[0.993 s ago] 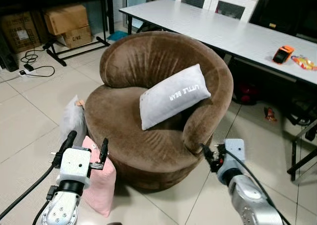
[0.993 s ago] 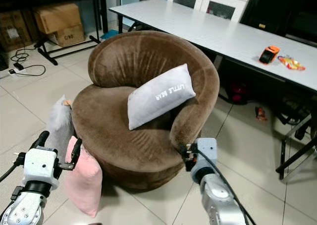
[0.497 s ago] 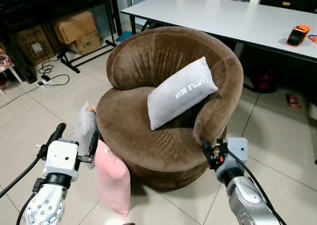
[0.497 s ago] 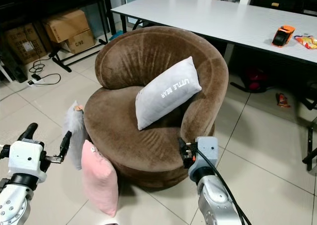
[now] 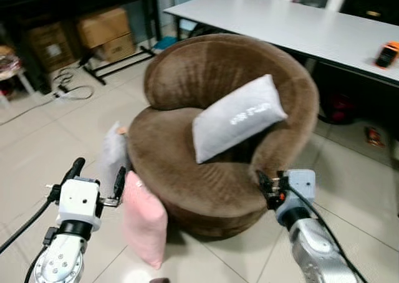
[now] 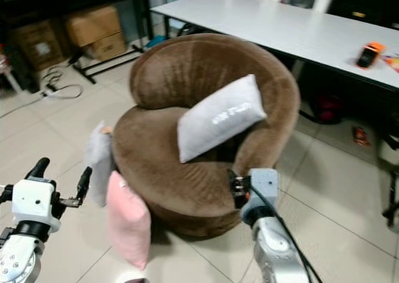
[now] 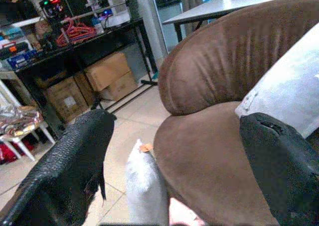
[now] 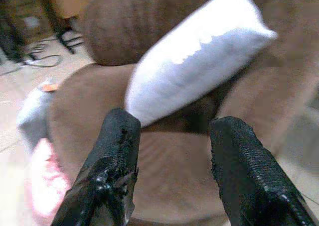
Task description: Move the pillow to the sofa from floor
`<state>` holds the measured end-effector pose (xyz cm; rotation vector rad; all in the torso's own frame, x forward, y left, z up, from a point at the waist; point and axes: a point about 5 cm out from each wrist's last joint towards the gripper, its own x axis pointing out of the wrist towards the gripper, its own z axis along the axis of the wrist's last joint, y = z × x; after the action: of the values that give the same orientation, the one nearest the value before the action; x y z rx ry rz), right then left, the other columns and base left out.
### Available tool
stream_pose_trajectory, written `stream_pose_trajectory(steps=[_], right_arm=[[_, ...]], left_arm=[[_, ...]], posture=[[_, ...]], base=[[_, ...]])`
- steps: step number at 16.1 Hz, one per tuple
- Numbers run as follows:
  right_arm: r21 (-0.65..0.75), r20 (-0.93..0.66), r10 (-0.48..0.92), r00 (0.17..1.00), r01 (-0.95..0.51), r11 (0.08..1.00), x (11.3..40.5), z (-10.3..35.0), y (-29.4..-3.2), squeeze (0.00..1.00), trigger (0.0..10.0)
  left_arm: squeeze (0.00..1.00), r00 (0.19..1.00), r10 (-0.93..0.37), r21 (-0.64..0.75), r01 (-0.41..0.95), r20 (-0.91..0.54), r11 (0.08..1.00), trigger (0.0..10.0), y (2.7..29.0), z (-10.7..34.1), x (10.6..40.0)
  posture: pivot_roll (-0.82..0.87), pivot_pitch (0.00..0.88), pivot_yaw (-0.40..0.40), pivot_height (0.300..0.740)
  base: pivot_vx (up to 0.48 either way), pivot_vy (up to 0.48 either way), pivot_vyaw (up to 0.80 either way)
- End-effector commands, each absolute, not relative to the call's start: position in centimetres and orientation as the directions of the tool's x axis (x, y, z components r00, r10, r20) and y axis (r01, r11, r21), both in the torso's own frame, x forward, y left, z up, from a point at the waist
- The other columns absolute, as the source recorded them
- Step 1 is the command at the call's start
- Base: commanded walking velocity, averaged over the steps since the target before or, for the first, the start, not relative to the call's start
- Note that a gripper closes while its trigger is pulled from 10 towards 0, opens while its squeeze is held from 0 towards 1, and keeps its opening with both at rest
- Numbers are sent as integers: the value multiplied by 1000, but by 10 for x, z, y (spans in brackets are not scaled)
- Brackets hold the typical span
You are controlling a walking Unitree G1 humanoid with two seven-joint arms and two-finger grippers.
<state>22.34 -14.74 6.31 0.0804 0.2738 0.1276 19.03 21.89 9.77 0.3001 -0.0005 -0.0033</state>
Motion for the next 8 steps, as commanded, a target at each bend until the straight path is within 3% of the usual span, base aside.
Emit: stream_pose_trajectory(steps=[1,8], right_arm=[[92,-277,136,951,-115,989,225,61,-150,0,10000],[95,-283,165,945,-143,985,229,61,-148,0,10000]], left_arm=[[0,1000,1,297,-3,8,955,10000,218,100,190],[0,1000,16,306,-15,0,952,10000,219,97,188]], posture=[[72,0,-1,740],[76,0,-10,740]], base=[[0,322,0],[0,334,0]])
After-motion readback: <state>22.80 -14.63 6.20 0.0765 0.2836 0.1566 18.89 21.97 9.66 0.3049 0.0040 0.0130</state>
